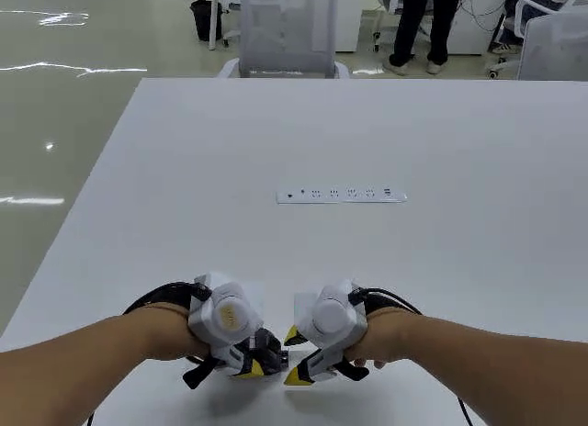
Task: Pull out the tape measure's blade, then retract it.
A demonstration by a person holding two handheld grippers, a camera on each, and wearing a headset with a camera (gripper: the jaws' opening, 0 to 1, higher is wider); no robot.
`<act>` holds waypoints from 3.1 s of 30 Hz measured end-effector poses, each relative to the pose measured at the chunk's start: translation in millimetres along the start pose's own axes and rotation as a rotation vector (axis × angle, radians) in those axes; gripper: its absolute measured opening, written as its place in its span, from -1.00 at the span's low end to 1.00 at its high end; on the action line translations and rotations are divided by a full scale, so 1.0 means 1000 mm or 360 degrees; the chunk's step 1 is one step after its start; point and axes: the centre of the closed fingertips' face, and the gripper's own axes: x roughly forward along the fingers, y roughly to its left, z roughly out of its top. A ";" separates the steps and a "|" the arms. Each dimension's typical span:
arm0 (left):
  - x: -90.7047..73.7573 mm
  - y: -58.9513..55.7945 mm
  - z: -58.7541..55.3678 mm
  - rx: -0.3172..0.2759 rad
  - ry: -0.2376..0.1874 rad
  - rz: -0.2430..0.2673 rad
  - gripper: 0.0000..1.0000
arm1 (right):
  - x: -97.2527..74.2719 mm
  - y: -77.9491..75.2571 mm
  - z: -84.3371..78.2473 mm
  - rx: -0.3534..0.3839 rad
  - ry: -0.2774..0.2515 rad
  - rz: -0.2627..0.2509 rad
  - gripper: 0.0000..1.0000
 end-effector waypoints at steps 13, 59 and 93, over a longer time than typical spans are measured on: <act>-0.003 -0.001 0.003 0.0019 -0.0131 0.0008 -0.36 | -0.001 -0.003 0.002 -0.0019 0.0026 -0.0001 -0.41; -0.010 0.004 0.007 -0.0100 -0.0385 0.0030 -0.38 | 0.014 -0.009 -0.010 0.0006 0.0234 0.0053 -0.73; -0.008 0.005 0.007 -0.0130 -0.0332 0.0019 -0.38 | 0.002 -0.012 -0.026 0.0020 0.0304 0.0044 -0.79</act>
